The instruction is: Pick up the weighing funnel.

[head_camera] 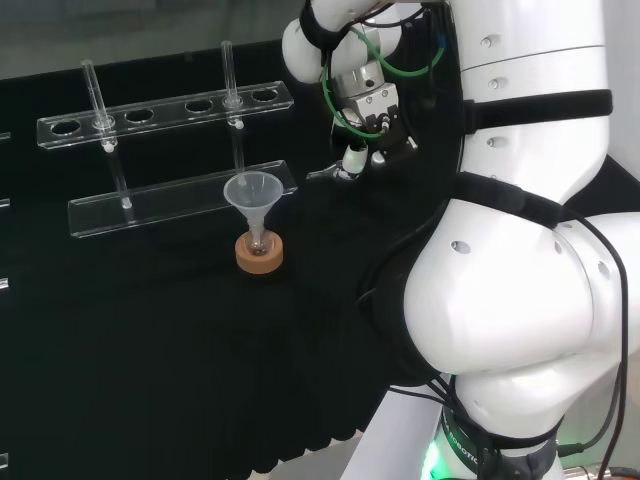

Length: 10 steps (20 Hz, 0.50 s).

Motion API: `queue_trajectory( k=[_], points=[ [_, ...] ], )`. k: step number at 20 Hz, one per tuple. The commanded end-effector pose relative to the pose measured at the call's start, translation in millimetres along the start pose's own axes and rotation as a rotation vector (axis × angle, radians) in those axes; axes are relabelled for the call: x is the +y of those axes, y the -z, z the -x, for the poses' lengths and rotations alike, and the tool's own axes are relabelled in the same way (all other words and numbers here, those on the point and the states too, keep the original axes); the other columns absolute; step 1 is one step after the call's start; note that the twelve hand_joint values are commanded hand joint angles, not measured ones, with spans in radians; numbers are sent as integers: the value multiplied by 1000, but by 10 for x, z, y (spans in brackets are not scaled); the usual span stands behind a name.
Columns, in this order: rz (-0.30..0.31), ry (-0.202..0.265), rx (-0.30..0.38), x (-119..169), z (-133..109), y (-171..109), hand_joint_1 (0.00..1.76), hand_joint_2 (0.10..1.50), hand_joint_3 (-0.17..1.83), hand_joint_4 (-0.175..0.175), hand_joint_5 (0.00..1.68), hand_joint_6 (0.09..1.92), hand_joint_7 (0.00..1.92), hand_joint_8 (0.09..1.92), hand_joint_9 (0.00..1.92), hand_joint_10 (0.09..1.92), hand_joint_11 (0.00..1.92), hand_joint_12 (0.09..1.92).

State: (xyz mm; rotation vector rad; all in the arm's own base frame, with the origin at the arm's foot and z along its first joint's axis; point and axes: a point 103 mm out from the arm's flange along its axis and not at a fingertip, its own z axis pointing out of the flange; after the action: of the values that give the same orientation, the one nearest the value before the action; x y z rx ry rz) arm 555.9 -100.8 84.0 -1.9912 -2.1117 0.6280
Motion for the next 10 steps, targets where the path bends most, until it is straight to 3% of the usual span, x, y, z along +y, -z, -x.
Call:
queue_trajectory(
  k=[1,10],
  points=[
    [-17,-1,-9,31,-8,-24,986,546,620,-8,692,182,438,651,719,517,565,1262],
    [-13,-19,-14,61,-10,-35,997,544,632,3,603,526,474,630,752,475,577,1256]
  ],
)
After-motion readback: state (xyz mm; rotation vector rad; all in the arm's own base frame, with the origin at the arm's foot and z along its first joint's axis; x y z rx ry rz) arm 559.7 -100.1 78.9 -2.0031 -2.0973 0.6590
